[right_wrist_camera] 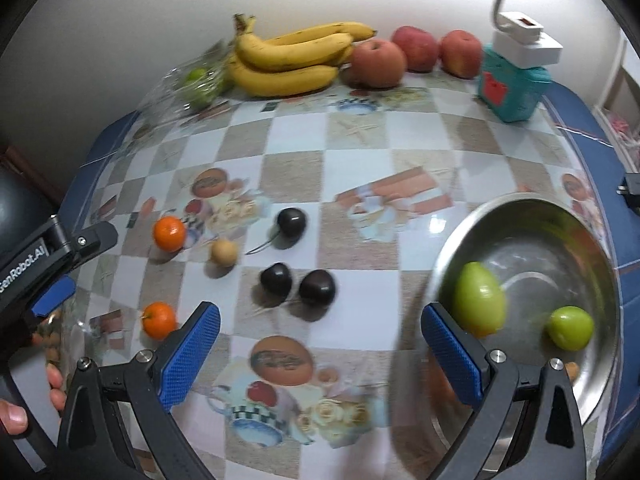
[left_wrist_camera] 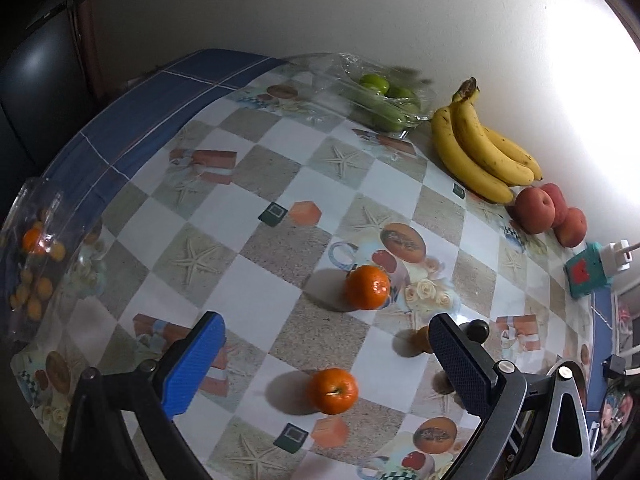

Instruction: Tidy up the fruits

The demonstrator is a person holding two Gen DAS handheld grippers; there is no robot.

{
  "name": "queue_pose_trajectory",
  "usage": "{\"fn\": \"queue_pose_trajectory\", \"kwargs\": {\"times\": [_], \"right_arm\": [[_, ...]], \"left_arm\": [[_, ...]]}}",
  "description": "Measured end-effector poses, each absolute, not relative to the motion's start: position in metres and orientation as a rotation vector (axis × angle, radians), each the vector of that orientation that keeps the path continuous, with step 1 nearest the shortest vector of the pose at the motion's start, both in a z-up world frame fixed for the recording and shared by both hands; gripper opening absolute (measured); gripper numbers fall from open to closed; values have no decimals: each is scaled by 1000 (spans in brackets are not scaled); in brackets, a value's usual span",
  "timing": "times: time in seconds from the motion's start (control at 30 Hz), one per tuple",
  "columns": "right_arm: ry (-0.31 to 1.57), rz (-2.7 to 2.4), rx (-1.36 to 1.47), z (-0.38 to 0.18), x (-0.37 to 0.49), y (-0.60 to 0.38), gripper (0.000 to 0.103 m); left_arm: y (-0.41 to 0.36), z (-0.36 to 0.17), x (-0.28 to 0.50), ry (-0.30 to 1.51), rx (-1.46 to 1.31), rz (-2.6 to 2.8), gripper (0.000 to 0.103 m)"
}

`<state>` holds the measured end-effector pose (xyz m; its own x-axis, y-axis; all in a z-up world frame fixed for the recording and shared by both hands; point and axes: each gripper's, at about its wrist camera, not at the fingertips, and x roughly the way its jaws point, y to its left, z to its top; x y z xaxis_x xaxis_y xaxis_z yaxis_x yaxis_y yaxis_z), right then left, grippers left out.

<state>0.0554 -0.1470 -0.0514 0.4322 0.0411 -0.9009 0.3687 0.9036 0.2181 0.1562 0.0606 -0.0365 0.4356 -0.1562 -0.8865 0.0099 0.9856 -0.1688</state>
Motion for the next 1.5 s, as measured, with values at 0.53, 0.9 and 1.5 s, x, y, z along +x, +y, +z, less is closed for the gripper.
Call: {"fn": "queue_pose_trajectory", "kwargs": {"times": [0.53,0.9,1.5], "right_arm": [[1140,-204,434,-67,66,-151,89],[1160,-214,446,-74,68,-165,69],[1189,-174,435,-89,72,-162,44]], "left_arm": [[63,-65,159,1181,-174,-154,103],[54,-85,157,1279,-225,-199,101],[51,-90,151,1302,-200,-184,85]]}}
